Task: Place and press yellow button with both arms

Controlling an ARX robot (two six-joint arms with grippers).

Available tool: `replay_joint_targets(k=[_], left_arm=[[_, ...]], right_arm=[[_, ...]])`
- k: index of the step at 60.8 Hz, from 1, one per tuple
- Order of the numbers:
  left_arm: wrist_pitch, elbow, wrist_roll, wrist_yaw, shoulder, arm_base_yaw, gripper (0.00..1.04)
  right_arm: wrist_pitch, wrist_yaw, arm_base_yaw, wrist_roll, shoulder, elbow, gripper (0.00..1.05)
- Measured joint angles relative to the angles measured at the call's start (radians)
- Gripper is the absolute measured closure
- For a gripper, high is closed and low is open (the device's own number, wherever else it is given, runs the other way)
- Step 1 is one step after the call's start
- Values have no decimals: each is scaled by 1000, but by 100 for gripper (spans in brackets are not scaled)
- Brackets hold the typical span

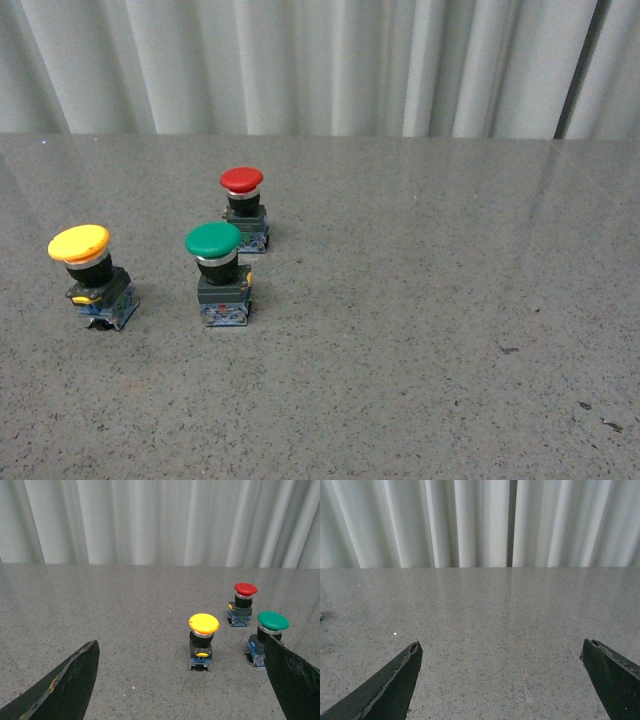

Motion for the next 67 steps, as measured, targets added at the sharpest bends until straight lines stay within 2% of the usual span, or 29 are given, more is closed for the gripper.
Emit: replay_joint_targets(k=[67], left_arm=[[0, 0, 0, 0, 0, 0, 7]], right_arm=[[0, 0, 0, 0, 0, 0, 7]])
